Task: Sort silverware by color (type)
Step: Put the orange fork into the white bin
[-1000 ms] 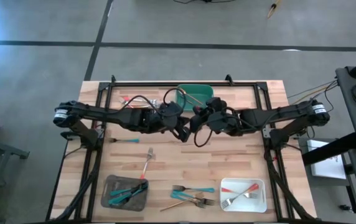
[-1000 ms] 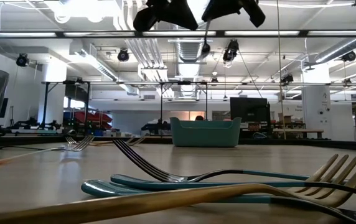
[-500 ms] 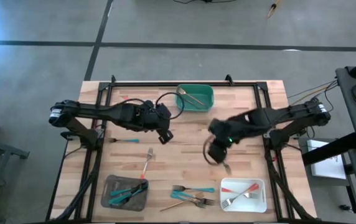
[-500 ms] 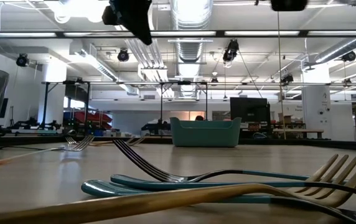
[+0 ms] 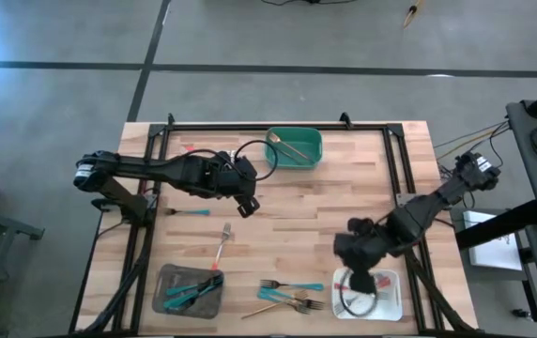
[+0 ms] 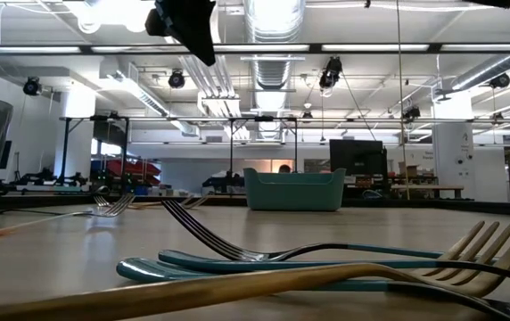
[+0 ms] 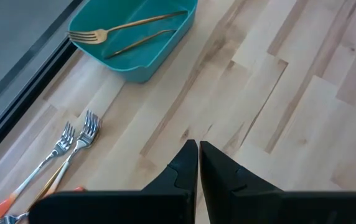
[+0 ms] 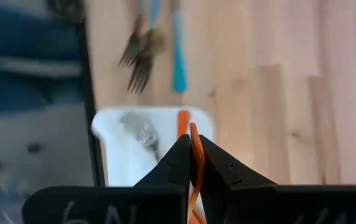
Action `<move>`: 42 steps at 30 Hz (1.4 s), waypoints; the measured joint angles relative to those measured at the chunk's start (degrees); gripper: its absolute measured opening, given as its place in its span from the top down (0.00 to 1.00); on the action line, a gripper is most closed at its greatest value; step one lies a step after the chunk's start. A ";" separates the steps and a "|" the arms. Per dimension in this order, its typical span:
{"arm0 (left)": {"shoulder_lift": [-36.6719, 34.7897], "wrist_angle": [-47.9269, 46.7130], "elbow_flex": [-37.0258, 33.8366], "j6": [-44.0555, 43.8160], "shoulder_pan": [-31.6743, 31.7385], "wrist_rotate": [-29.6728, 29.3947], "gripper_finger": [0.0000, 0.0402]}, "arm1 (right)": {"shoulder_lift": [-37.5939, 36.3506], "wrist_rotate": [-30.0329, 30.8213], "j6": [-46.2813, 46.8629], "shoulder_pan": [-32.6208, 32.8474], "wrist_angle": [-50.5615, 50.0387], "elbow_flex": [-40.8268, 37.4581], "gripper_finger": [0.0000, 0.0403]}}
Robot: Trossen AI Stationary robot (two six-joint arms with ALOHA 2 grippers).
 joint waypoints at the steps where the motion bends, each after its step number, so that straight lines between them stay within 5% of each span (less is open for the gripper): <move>1: 0.00 0.00 0.00 0.02 -0.02 0.03 1.00 | 0.00 -0.08 -1.86 1.04 1.20 -0.77 0.98; 7: -0.02 -0.16 0.00 -1.48 -0.35 0.13 1.00 | 0.26 -2.73 -7.51 5.70 8.47 -5.18 0.98; 23: -0.07 -2.12 -0.04 -2.88 -1.73 3.60 1.00 | 6.47 -3.28 -3.14 6.87 11.89 -7.30 0.94; 37: -0.27 -26.34 -0.09 2.19 -8.85 11.71 1.00 | 5.83 -0.19 2.72 6.87 12.75 -6.76 0.74; 42: -1.67 -23.77 -1.85 0.30 -11.52 15.77 1.00 | 5.19 0.16 6.69 5.98 12.76 -5.99 0.72</move>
